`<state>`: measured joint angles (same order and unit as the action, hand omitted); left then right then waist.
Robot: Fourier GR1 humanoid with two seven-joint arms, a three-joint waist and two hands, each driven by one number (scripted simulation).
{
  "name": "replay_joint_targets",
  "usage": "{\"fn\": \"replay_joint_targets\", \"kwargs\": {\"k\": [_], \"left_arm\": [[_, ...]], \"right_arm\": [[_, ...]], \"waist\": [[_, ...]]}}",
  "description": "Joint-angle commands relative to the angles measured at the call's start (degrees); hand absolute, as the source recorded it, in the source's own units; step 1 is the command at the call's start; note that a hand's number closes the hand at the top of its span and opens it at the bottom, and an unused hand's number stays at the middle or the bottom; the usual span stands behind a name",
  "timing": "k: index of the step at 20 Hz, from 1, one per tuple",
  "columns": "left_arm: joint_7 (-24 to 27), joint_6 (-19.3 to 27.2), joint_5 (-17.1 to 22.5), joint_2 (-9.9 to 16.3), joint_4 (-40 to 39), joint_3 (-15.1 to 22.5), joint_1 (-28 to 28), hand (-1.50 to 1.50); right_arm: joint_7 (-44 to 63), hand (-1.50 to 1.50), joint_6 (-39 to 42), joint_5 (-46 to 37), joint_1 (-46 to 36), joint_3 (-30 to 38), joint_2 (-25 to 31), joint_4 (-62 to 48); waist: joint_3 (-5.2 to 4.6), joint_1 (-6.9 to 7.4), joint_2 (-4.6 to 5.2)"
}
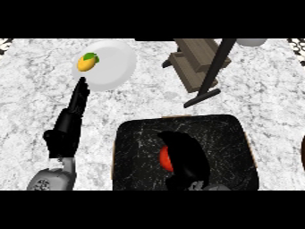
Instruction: Pick the tomato from the tray and place it in the tiered basket
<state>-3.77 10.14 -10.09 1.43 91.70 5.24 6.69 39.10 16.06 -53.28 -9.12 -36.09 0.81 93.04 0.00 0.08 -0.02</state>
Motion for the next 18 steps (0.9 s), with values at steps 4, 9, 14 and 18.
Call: {"fn": "replay_joint_targets", "kwargs": {"k": [4,9,14,18], "left_arm": [[5.09,-0.45,1.36,-0.30,-6.13,-2.25,0.87,0.00],[1.82,-2.48,2.30,1.36,-2.70,-3.25,1.29,0.00],[3.18,-0.23,0.15,-0.33,-2.98,-0.14,-0.51,0.00],[-1.27,0.51,-0.59,-0.09,-1.16,-0.47,2.12,0.00]], "right_arm": [[-5.22,1.50,-8.48,-8.75,-2.83,-1.65,0.90,-6.86],[-7.74,1.50,-12.58,-13.09,-0.38,-1.99,1.01,-7.70],[-0.91,1.50,16.60,-11.07,-11.86,-1.39,3.62,1.73],[3.46,1.50,34.96,-8.26,-19.11,1.06,2.36,8.68]], "waist": [[-0.02,-0.04,0.09],[-0.01,-0.07,0.02],[-0.16,-0.12,-0.22],[-0.10,-0.41,-0.39]]}}
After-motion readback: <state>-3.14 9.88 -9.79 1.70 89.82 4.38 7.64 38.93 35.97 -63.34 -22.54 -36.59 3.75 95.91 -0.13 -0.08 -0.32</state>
